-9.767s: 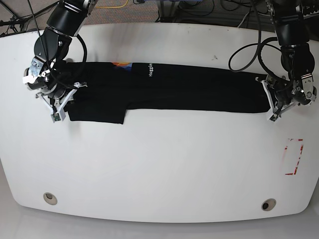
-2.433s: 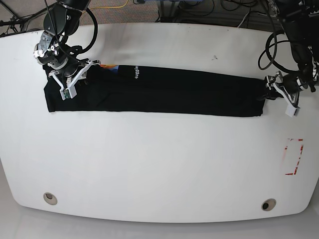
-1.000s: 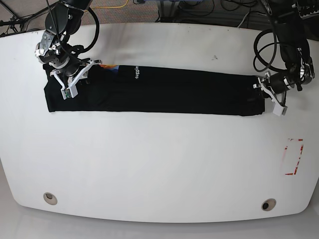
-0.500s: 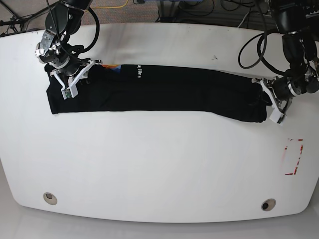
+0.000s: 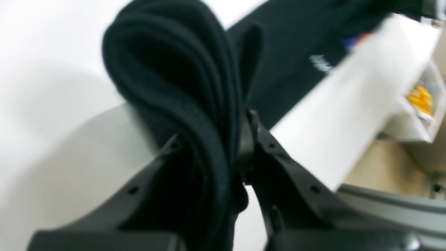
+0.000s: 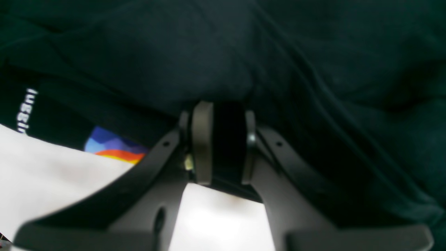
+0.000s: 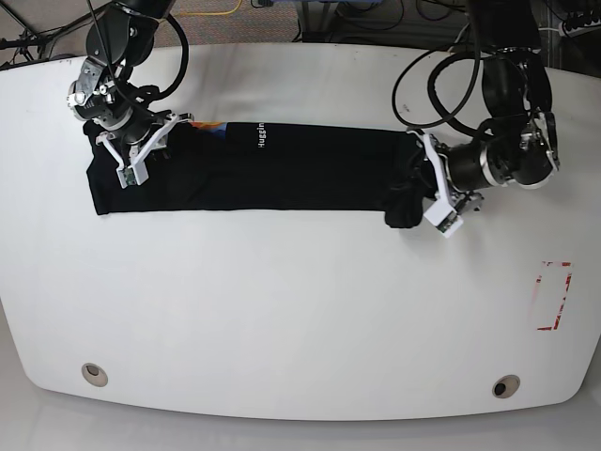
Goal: Fold the T-shirt properly
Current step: 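Fold the strip end with the left gripper toward the right gripper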
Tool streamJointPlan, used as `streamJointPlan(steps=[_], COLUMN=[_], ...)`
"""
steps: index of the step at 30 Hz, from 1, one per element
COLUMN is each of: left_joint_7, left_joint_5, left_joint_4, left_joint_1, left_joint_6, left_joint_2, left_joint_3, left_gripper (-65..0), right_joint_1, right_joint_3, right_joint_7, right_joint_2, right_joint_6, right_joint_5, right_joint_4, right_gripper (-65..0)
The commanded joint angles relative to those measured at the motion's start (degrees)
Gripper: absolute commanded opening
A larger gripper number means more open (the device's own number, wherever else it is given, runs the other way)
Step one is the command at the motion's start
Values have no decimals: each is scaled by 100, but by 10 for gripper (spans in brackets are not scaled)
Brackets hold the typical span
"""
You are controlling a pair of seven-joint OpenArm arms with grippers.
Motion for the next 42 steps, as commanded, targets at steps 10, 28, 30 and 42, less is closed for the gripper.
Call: streamJointPlan(steps=[10,28,30,42], left_joint_7=[-132,-132,-132,-114], left_joint_5=[33,50,50,-231], left_joint_4=[-600,-1805,-1858,-1717], left_joint_1=[-343,-950,-976,-1196], left_joint_6=[-12,-12,-12,-12], left_joint_2=[836,1302,1302,1565], left_joint_3=[64,64,64,811], left_gripper=[-639,-532,-483,-254], right_joint_1=[68,165,165,165], right_joint_3=[20,20,20,-41], right_joint_7=[94,94,94,94], right_joint_2=[69,87,87,105], right_joint_6=[10,10,10,10], right_joint_5=[79,79,79,70], right_joint_4=[108,108,108,108], right_gripper=[-541,-537,-537,-536])
